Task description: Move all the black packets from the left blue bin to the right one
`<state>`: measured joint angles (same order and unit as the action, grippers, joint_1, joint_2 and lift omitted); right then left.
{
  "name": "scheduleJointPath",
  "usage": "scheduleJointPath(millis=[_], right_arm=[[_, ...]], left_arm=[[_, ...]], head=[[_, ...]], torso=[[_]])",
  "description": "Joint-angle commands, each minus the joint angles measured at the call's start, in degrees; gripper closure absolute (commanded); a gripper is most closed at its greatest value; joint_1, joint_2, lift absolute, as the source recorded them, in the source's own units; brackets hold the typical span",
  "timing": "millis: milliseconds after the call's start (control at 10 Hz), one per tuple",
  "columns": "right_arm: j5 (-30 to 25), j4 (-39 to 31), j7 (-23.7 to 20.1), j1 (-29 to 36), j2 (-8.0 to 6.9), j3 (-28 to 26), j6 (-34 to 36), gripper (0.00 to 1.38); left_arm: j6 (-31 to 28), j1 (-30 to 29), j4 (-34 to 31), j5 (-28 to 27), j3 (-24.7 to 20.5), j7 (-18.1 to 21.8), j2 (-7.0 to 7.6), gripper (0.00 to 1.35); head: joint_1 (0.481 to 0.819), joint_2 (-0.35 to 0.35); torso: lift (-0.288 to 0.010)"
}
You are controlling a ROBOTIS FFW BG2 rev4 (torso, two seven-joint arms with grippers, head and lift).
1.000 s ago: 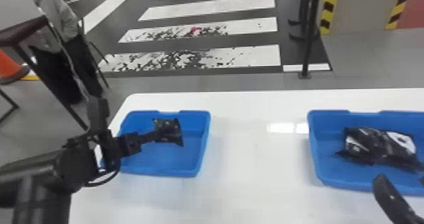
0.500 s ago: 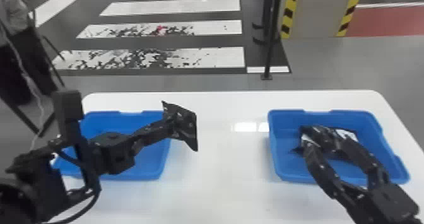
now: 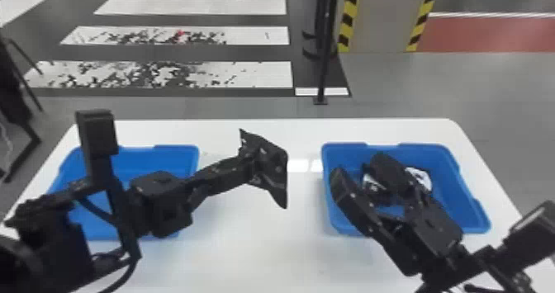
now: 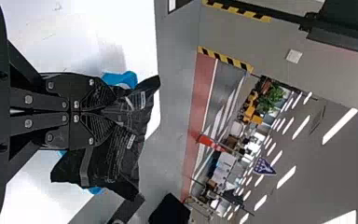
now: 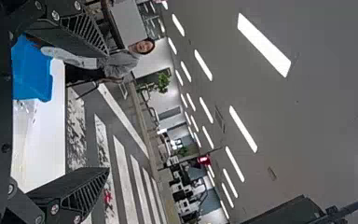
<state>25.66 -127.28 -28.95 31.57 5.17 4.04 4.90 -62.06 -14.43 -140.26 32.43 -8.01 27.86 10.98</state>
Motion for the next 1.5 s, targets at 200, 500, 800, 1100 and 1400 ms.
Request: scheduleJointPath(millis=[200,500,800,1100,1400], right_arm=[[1.6,-0.8,-0.3,-1.6,1.77,6.0,0.0,0.17],[2.6,2.1,-0.3,-3.7,1.95,7.6,2.6,0.44],[3.6,2.8,0.5,-3.7,1.86,7.2,0.2,1.28],[4.8,3.0,0.5,-3.6,1.77,7.2,0.0,1.28],[10.8,8.5,0.5,-7.0,1.42,5.4,1.8,1.28]], left_arm=[[-0.4,2.2,2.0,1.4,3.7,0.0,0.1,1.21],[-0.4,2.8,2.5,3.8,6.1,0.0,0.18,1.21],[-0.1,2.8,2.5,4.2,6.4,0.1,0.18,1.21],[1.3,2.1,2.5,4.6,6.3,0.1,0.1,1.18],[5.7,-3.4,2.5,5.2,3.6,0.2,-0.7,0.16]], head=[[0.695,0.03],[0.695,0.041],[0.695,0.021],[0.695,0.007],[0.695,0.011]], torso=[[-0.138],[-0.138],[-0.138],[-0.138],[-0.138]])
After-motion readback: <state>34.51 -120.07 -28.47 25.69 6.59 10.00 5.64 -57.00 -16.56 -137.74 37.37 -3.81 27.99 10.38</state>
